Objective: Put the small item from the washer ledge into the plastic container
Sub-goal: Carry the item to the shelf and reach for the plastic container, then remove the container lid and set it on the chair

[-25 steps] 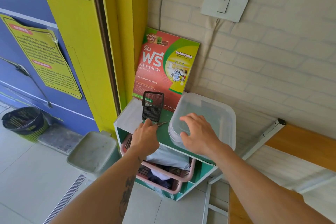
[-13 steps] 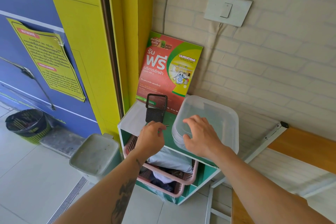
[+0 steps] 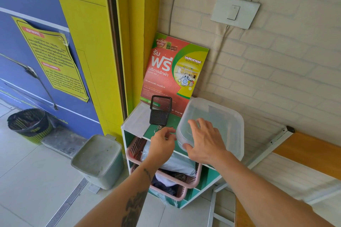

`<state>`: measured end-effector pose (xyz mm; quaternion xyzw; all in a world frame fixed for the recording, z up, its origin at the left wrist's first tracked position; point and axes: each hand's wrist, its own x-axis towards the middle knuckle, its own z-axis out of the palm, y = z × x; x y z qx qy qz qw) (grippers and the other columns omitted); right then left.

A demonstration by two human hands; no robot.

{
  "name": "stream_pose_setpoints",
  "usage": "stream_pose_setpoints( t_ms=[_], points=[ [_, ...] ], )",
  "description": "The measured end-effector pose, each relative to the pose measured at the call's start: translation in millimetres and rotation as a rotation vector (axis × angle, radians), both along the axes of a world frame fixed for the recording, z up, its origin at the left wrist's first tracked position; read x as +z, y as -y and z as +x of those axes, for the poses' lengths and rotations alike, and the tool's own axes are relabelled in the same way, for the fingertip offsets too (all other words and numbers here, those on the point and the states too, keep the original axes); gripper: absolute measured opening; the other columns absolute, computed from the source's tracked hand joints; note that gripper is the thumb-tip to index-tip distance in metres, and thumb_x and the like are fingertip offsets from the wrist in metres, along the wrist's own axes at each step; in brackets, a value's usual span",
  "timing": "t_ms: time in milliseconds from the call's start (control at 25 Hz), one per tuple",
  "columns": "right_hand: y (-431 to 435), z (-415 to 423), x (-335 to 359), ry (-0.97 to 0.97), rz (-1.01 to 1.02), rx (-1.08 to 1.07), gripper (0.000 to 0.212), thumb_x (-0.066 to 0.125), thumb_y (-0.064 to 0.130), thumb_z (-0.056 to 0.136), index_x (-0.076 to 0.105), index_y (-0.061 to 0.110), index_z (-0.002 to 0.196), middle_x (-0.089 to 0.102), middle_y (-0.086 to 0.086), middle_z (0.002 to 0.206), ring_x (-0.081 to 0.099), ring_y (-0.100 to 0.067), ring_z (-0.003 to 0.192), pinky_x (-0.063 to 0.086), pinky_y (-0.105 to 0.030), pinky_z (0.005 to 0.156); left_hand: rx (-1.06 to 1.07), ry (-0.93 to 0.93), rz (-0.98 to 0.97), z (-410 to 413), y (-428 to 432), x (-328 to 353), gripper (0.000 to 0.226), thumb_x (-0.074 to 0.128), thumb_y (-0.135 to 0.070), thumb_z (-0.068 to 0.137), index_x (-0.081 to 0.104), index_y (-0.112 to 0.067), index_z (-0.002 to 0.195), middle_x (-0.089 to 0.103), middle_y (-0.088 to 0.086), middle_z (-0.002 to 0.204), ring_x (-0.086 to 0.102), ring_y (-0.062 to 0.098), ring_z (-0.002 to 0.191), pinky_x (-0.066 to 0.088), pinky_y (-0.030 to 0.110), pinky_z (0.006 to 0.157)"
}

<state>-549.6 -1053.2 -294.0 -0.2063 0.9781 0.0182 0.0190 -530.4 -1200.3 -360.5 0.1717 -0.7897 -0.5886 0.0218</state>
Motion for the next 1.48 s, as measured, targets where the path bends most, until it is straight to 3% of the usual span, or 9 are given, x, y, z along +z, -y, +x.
stream_pose_setpoints(
  t_ms=[80, 240, 440, 720, 1000, 1160, 1480],
  points=[
    [-1, 1, -4, -0.025, 0.009, 0.000, 0.077, 0.057, 0.059, 0.078, 0.032, 0.017, 0.137, 0.043, -0.010, 0.132, 0.044, -0.030, 0.120, 0.045, -0.043, 0.093, 0.016, 0.017, 0.055, -3, -1, 3, 0.022, 0.054, -0.009, 0.089, 0.069, -0.019, 0.103, 0.070, 0.008, 0.083, 0.068, 0.024, 0.077, 0.046, 0.015, 0.047],
    [-3, -1, -5, -0.062, 0.015, 0.030, 0.070, 0.055, 0.061, 0.078, 0.041, 0.016, 0.130, 0.048, -0.008, 0.124, 0.049, -0.028, 0.112, 0.049, -0.041, 0.087, 0.010, 0.048, 0.172, -9, 0, 4, 0.023, 0.058, -0.003, 0.085, 0.069, -0.014, 0.101, 0.065, 0.003, 0.068, 0.070, 0.019, 0.069, 0.057, 0.035, 0.070],
    [1, -2, 0, -0.082, 0.047, 0.067, 0.057, 0.053, 0.060, 0.078, 0.046, 0.016, 0.114, 0.052, -0.007, 0.112, 0.053, -0.027, 0.100, 0.049, -0.039, 0.074, -0.010, 0.068, 0.250, -12, 2, 7, 0.022, 0.059, 0.002, 0.083, 0.068, -0.013, 0.096, 0.062, 0.005, 0.063, 0.066, 0.015, 0.060, 0.055, 0.028, 0.062],
    [0, -5, 5, -0.087, 0.107, 0.144, 0.054, 0.052, 0.058, 0.078, 0.052, 0.014, 0.109, 0.058, -0.008, 0.104, 0.057, -0.027, 0.091, 0.047, -0.036, 0.068, -0.018, 0.119, 0.321, -13, 2, 13, 0.024, 0.057, 0.007, 0.083, 0.067, -0.010, 0.097, 0.061, 0.005, 0.060, 0.061, 0.013, 0.054, 0.050, 0.021, 0.051],
    [2, -8, 10, -0.073, 0.169, 0.210, 0.053, 0.049, 0.055, 0.080, 0.054, 0.009, 0.106, 0.061, -0.013, 0.098, 0.059, -0.029, 0.084, 0.049, -0.037, 0.067, 0.007, 0.149, 0.340, -16, 2, 12, 0.027, 0.055, 0.010, 0.077, 0.067, -0.009, 0.094, 0.062, 0.008, 0.057, 0.058, 0.017, 0.053, 0.049, 0.025, 0.051],
    [-2, -15, 25, -0.137, 0.095, 0.228, 0.046, 0.046, 0.053, 0.083, 0.055, 0.010, 0.097, 0.063, -0.011, 0.091, 0.062, -0.031, 0.079, 0.044, -0.035, 0.062, 0.005, 0.138, 0.316, -18, 6, 9, 0.027, 0.053, 0.008, 0.081, 0.066, -0.011, 0.094, 0.063, 0.008, 0.061, 0.060, 0.017, 0.058, 0.051, 0.025, 0.054],
    [-13, -9, 24, -0.178, -0.048, 0.147, 0.060, 0.037, 0.058, 0.081, 0.058, 0.014, 0.115, 0.066, -0.005, 0.105, 0.063, -0.027, 0.092, 0.053, -0.037, 0.071, 0.006, 0.141, 0.317, -17, 5, 8, 0.025, 0.054, 0.007, 0.081, 0.066, -0.010, 0.094, 0.065, 0.011, 0.063, 0.060, 0.021, 0.061, 0.052, 0.031, 0.059]
  ],
)
